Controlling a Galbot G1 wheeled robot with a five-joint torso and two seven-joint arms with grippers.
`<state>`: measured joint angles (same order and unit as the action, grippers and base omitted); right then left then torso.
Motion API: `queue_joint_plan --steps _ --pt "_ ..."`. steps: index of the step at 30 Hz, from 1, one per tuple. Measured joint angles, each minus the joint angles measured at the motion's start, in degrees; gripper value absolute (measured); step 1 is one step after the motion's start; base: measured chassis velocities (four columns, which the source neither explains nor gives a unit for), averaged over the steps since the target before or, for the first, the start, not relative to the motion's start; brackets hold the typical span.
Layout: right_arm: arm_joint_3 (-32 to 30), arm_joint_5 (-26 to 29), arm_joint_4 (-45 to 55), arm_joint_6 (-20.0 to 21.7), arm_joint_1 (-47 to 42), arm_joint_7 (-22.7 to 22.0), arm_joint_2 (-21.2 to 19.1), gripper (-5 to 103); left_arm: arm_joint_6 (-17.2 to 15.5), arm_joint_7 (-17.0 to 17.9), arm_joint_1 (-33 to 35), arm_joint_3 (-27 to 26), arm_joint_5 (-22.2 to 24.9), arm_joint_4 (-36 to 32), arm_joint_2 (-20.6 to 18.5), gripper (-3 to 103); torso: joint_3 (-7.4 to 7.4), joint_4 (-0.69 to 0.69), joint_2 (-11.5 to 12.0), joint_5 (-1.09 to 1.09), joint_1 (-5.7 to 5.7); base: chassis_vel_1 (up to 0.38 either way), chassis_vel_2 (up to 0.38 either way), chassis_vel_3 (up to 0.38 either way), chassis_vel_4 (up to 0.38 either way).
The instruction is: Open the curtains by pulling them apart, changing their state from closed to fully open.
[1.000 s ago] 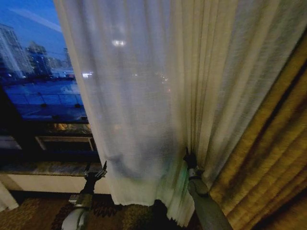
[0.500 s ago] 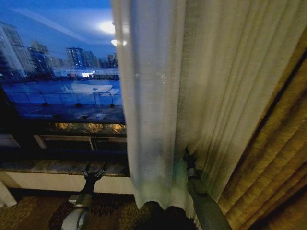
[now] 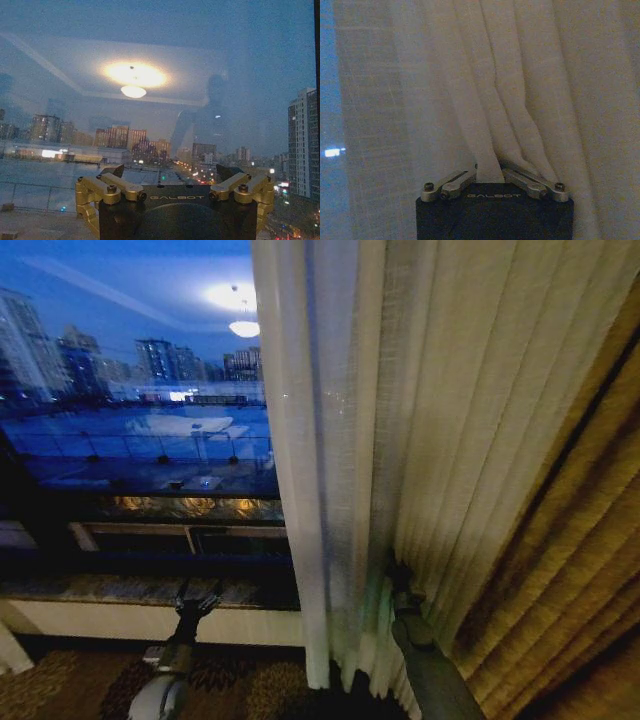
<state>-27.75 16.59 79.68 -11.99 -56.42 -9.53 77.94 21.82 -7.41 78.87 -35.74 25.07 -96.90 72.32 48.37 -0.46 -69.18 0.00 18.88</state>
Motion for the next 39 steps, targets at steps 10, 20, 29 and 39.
queue_joint_plan --steps 10,20,29,39 --pt "1.0 0.4 6.6 2.3 -5.1 0.6 -0.6 20 0.0 0.0 0.0 0.0 0.0 0.0 0.0 100 0.00 0.01 0.0 0.00 0.00 0.000 0.000 0.000 0.000" --pt "-1.4 -1.3 12.2 -2.0 -16.6 2.6 -0.7 63 0.0 0.0 0.0 0.0 0.0 0.0 0.0 100 0.00 -0.01 0.0 0.00 0.00 0.000 0.000 0.000 0.000" --pt "-0.9 -3.4 12.8 -3.1 -16.4 2.5 1.4 94 0.0 0.0 0.0 0.0 0.0 0.0 0.0 100 0.00 0.00 0.0 0.00 0.01 0.000 0.000 0.000 0.000" --pt "0.0 -5.6 13.2 -3.1 -15.8 2.4 2.8 100 0.0 0.0 0.0 0.0 0.0 0.0 0.0 100 0.00 0.00 0.0 0.01 0.01 0.135 0.103 -0.130 -0.105"
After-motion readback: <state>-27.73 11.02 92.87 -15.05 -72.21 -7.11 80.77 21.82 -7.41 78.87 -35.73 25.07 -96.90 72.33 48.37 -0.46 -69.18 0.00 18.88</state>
